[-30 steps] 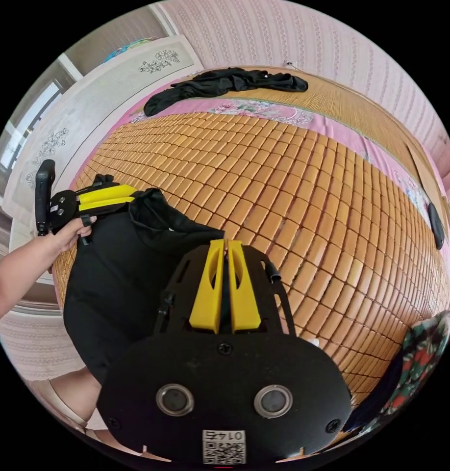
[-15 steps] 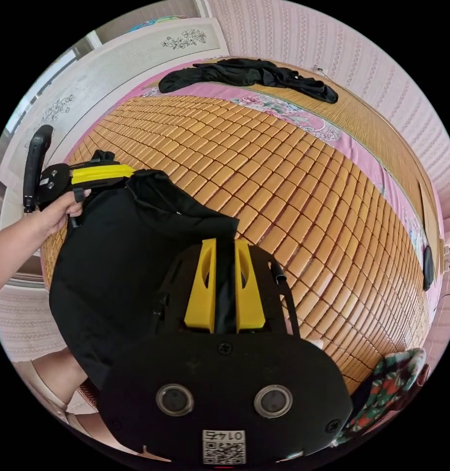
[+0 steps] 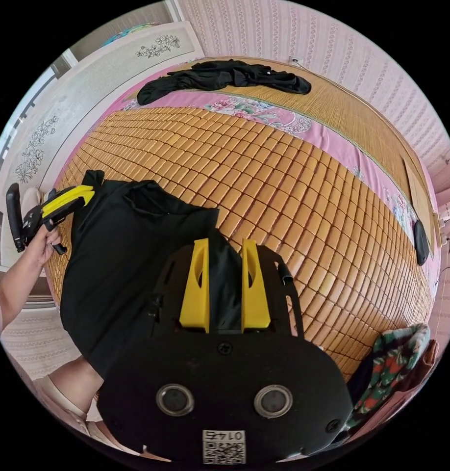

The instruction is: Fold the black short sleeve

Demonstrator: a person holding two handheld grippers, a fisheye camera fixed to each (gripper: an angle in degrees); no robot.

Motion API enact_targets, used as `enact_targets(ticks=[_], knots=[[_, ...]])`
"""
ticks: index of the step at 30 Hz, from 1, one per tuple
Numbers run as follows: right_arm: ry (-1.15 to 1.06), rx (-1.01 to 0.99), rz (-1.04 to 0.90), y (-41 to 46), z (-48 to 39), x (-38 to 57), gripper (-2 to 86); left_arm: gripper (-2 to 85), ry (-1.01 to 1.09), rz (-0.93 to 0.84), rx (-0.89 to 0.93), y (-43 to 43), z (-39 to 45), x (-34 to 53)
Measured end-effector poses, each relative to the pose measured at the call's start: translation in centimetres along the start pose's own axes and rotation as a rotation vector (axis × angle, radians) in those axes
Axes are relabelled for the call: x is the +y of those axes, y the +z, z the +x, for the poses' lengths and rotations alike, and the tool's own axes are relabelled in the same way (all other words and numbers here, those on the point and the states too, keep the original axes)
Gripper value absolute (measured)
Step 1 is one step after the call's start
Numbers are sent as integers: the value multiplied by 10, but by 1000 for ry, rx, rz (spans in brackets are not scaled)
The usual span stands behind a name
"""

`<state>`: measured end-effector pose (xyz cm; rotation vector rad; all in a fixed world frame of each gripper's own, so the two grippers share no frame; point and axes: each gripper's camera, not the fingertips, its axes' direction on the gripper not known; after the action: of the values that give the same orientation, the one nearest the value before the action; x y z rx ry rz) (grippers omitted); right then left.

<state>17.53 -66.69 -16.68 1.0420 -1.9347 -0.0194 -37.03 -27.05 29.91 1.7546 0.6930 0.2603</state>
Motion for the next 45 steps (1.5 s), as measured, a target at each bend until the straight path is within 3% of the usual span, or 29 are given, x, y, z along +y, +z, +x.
enact_targets(ticks=[2,6,8,10,13,17,19,22,27,34,45], knots=[[12,7,-8,-4,-6,22,97,51,-35,31,4,-71,-37,40],[-145,-83,-34,6,-89,32,83,50,-164,-46,-52,-130,-108,107],[-259,-182,-29,18,-150,11,90,61,-253,-85,42,-149,-145,142],[-414,-259,6,39,-238,-24,94,64,-269,-93,83,-168,-155,158],[-524,-221,61,70,-330,-69,98,65,-244,-112,31,-200,-148,175],[-476,-244,58,117,-380,-116,88,67,-269,-102,91,-229,-138,179],[-441,-130,-71,175,-394,-123,43,68,-282,-103,123,-235,-136,174],[-373,-112,7,158,-370,-104,-3,71,-289,-112,186,-248,-139,158],[-231,-269,169,86,-279,-25,-7,71,-249,-48,224,-287,-131,125],[-7,-212,-15,131,-160,58,43,77,-139,-18,248,-292,-83,50],[67,-257,61,170,-105,60,66,82,-17,-9,226,-246,15,-109]])
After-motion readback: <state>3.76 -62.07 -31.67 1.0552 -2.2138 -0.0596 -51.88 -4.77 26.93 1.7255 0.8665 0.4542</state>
